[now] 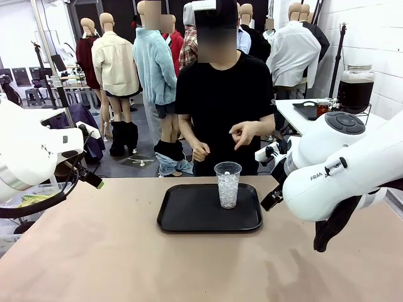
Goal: Pour the drink into the iced cup.
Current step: Pick up the iced cup indicated by the human and present it to them.
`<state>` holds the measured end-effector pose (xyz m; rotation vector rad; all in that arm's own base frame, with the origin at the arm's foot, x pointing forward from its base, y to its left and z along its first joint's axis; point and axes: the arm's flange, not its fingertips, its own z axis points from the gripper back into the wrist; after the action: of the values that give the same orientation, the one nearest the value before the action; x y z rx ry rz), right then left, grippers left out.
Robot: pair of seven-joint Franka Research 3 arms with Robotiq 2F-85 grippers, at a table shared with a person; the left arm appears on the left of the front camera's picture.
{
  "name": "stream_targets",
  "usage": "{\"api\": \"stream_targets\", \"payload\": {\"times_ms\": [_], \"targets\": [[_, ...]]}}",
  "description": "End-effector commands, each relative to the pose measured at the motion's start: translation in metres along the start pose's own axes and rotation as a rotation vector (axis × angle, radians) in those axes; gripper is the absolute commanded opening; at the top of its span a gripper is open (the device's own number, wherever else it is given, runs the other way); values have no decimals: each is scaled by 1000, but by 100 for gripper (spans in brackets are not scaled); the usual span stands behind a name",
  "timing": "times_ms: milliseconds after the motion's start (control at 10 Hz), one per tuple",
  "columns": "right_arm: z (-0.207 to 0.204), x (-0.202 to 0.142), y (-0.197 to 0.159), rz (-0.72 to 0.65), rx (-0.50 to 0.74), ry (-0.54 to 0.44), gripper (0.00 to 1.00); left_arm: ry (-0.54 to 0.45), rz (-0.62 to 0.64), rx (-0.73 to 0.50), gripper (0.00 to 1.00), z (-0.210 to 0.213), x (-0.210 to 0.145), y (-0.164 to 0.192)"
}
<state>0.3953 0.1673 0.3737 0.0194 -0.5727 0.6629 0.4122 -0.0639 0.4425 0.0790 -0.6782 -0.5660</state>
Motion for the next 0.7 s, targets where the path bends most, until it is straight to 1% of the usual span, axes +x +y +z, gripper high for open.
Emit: {"api": "stream_targets", "payload": {"times_ms": [0, 400, 600], "targets": [[0, 0, 1, 0, 1, 0, 100, 17, -3, 5, 100, 4, 1, 1], [0, 0, 0, 0, 0, 0, 100, 17, -3, 5, 100, 4, 1, 1], [14, 7, -30, 131, 17, 46, 100, 17, -3, 5, 100, 4, 1, 1]]}}
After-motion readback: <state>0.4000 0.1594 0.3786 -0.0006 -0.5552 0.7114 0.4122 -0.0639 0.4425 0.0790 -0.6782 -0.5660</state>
